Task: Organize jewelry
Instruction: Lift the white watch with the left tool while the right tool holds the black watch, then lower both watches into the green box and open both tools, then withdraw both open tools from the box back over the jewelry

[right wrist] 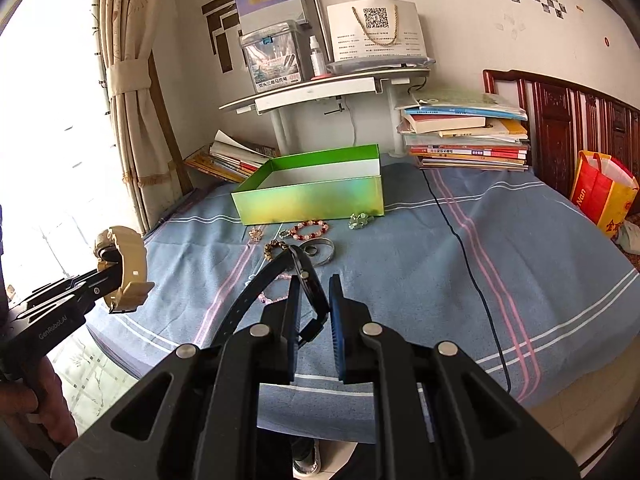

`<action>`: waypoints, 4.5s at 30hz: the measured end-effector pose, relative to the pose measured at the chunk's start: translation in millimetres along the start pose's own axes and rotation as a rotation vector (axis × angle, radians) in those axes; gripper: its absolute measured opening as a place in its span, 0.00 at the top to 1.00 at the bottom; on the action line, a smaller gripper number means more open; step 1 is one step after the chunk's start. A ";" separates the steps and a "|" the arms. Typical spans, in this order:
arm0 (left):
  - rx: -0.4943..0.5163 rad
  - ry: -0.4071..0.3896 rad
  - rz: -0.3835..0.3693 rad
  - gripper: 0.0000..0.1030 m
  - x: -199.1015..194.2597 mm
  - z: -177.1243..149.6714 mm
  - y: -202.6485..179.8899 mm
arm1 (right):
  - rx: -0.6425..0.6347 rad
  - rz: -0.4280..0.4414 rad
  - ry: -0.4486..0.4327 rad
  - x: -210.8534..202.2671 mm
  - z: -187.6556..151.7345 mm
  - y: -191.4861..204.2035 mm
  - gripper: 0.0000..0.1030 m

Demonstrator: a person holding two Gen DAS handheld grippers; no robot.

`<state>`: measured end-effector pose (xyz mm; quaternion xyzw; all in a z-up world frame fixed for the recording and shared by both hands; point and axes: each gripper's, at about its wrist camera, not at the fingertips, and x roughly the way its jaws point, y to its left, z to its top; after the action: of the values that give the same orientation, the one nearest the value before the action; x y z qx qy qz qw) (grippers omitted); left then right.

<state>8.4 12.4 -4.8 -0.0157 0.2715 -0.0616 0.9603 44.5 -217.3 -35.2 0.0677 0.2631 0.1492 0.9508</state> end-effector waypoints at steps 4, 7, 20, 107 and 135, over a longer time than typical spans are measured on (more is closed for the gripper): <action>-0.004 0.009 -0.002 0.92 3.8 0.0 1.2 | -0.001 0.000 0.003 0.0 -1.4 0.0 0.86; -0.003 0.012 -0.002 0.92 6.1 0.6 1.5 | 0.002 -0.002 0.006 1.5 -1.4 -0.7 0.86; -0.002 0.017 -0.002 0.92 8.1 -0.6 1.3 | 0.003 -0.005 0.007 1.4 -3.4 0.4 0.86; -0.095 -0.156 0.080 0.15 275.0 177.0 76.6 | 0.155 -0.108 -0.290 239.3 170.2 -83.0 0.24; -0.022 0.010 0.071 0.07 70.4 -38.5 1.9 | 0.025 -0.053 -0.046 37.3 -38.7 2.8 0.20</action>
<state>47.9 5.5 -74.3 -0.0162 0.2773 -0.0245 0.9603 54.1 -200.8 -85.5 0.0761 0.2446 0.1188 0.9593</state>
